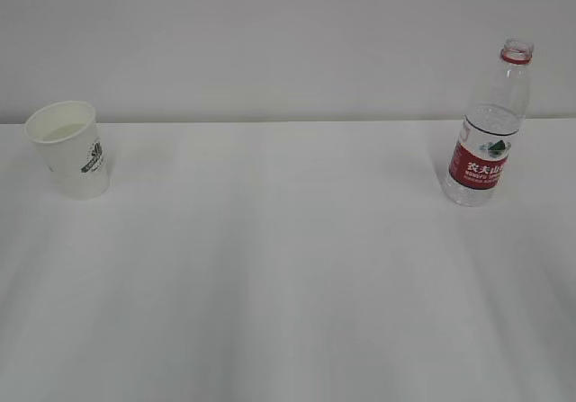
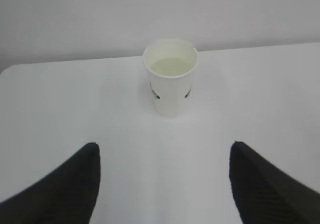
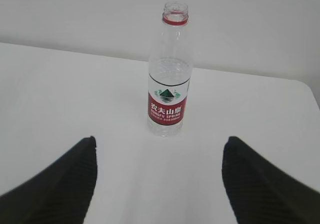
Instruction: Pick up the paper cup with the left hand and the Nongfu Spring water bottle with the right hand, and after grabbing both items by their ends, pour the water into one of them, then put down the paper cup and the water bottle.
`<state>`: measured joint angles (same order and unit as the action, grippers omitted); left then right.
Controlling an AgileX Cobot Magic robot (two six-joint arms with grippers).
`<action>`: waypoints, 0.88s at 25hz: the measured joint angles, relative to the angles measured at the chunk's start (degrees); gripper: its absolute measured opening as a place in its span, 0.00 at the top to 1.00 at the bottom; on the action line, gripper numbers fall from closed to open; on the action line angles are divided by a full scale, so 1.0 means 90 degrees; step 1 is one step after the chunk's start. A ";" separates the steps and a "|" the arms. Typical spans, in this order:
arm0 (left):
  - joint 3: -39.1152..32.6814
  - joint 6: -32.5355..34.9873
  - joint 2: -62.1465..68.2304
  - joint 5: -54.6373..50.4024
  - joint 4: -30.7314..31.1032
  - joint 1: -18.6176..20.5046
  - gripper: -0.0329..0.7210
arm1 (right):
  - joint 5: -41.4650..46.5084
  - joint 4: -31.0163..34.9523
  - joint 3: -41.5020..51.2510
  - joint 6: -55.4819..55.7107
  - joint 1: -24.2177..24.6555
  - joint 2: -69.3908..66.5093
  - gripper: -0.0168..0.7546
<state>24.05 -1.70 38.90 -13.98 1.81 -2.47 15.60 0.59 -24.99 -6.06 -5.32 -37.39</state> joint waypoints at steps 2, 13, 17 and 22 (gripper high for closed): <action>0.0000 0.0000 -0.0003 -0.0144 -0.0011 0.0000 0.18 | 0.0192 0.0000 -0.0027 0.0000 0.0000 0.0069 0.22; 0.0670 0.0000 -0.0003 -0.1431 -0.0017 0.0000 0.20 | 0.1313 0.0000 -0.0053 -0.0011 0.0000 0.0765 0.22; 0.0996 0.0000 -0.0003 -0.2063 -0.0017 0.0000 0.22 | 0.1803 0.0000 -0.0078 -0.0011 0.0000 0.0823 0.22; 0.1008 0.0000 -0.0003 -0.2853 -0.0017 0.0000 0.23 | 0.2363 0.0026 -0.0261 -0.0011 0.0000 0.0823 0.22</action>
<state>33.13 -1.70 38.87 -39.66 1.66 -2.47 36.86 0.83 -27.34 -6.15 -5.32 -29.99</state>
